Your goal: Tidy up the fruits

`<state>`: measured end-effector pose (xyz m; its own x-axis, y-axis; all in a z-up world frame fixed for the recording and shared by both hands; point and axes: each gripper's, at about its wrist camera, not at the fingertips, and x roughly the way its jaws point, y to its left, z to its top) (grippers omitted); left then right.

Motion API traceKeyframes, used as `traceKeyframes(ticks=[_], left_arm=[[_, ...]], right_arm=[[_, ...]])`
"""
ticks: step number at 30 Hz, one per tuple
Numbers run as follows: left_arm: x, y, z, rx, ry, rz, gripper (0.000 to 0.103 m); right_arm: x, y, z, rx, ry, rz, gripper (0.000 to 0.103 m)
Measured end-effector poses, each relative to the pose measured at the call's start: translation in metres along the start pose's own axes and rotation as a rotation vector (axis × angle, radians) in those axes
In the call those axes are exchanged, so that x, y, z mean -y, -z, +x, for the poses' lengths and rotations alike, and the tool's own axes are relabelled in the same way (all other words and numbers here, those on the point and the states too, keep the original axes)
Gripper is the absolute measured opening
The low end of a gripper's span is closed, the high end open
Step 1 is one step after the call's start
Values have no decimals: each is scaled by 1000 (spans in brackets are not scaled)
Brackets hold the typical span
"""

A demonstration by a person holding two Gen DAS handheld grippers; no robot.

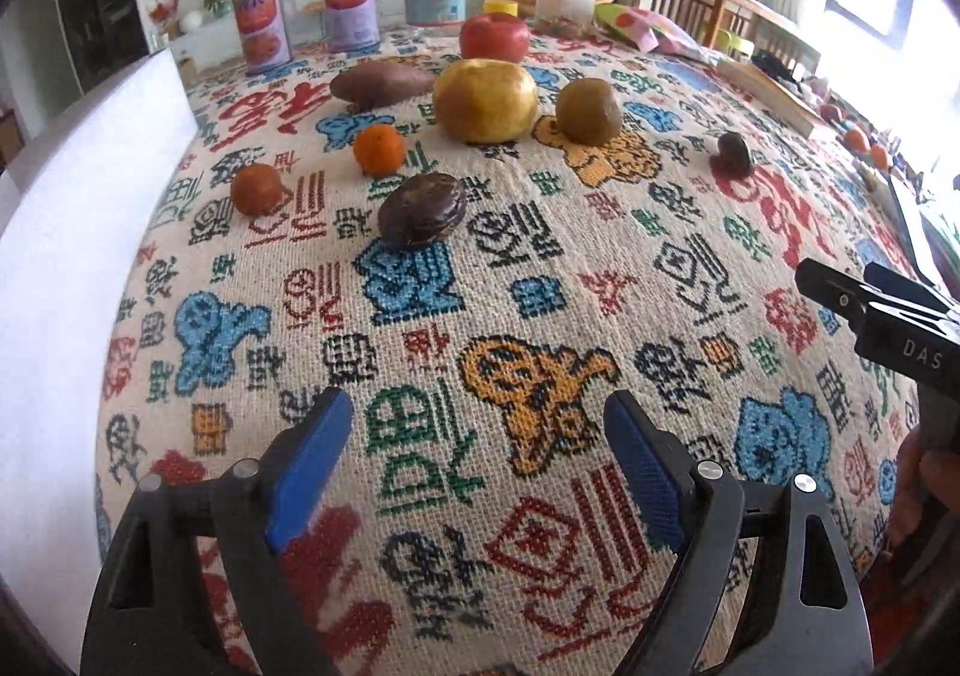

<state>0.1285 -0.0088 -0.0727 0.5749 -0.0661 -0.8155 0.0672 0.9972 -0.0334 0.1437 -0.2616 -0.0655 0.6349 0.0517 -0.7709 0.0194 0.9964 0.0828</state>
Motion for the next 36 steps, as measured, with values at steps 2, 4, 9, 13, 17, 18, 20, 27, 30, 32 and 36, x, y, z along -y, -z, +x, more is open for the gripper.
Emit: traceKeyframes(ticks=[2,4,9,13,17,18,20,27,30,32,36], left_arm=[[-2,-8,13,-4,-9,-12,91],[0,-12,21,28,-35,6,99],[2,-14,26,26,-57,-2,102],[1,-16,28,24,-55,-4,103],[2,-16,28,24,-55,-4,103],[2,-16,28,24,-55,-4,103],[1,-16,28,24,-55,-4,103],[1,-16,28,24,-55,-4,103],[1,-16,28,24,-55,-5,103],[1,-16,28,24,-55,-5,103],[1,-16,28,24,-55,-5,103]], right_arm=[[-14,-6,12,5,28,-86,103],[-24,-9,23,11,65,-145,103],[-8,-9,44,-82,43,-83,103],[-9,-8,43,-81,47,-87,103],[-9,-8,43,-82,43,-85,103],[-9,-8,43,-82,42,-84,103],[-9,-8,43,-82,42,-84,103],[-9,-8,43,-82,42,-84,103],[-9,-8,43,-82,42,-84,103],[-9,-8,43,-82,42,-84,103],[-9,-8,42,-82,42,-84,103]])
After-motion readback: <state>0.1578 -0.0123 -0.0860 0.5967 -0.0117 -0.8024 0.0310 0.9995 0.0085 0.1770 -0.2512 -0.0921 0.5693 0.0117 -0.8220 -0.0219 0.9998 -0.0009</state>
